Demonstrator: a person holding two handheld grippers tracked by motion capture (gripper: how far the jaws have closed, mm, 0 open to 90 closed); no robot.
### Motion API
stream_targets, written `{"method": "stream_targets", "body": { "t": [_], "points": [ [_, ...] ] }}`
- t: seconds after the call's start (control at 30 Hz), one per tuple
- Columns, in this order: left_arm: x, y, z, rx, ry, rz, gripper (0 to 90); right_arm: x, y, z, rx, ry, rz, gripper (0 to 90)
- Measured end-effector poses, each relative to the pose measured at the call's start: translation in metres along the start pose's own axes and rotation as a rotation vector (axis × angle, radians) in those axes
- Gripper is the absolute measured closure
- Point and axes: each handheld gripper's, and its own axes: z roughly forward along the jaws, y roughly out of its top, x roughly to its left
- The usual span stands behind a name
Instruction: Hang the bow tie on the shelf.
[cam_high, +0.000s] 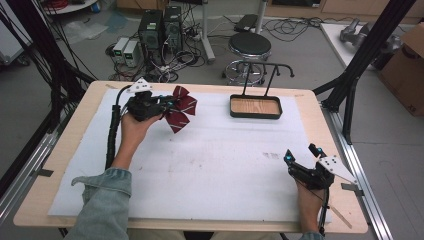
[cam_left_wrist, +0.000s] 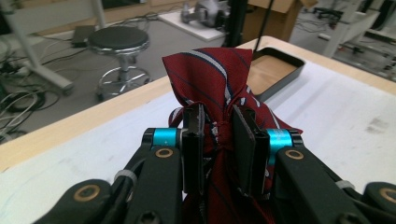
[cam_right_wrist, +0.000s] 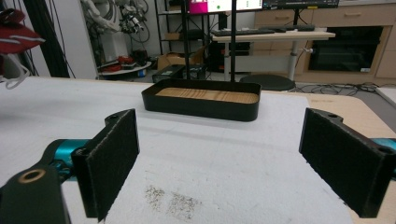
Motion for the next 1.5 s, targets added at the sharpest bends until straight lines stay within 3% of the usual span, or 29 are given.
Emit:
{"method": "stream_targets", "body": {
  "t": [0.23, 0.5, 0.8, 1.03, 1.13, 1.5],
  "points": [
    [-0.024, 0.026, 0.033, 0.026, -0.077, 0.059, 74.1, 0.000, 0.000, 0.000, -0.001, 0.001, 0.002, 11.2],
    [-0.044, 0.052, 0.067, 0.020, -0.153, 0.078, 74.1, -0.001, 0.000, 0.001, 0.002, 0.003, 0.005, 11.2],
    [-0.062, 0.080, 0.096, 0.023, -0.207, 0.110, 74.1, -0.003, 0.000, 0.001, -0.001, 0.004, 0.014, 11.2],
    [-0.065, 0.100, 0.110, 0.018, -0.243, 0.117, 74.1, -0.003, -0.001, 0.001, 0.002, -0.001, 0.023, 11.2],
    [-0.066, 0.105, 0.112, 0.015, -0.239, 0.129, 74.1, -0.003, -0.001, 0.001, 0.004, -0.001, 0.025, 11.3],
    [-0.062, 0.113, 0.128, -0.031, -0.292, 0.081, 74.2, -0.004, -0.001, 0.001, 0.005, 0.002, 0.021, 11.2]
  ]
}}
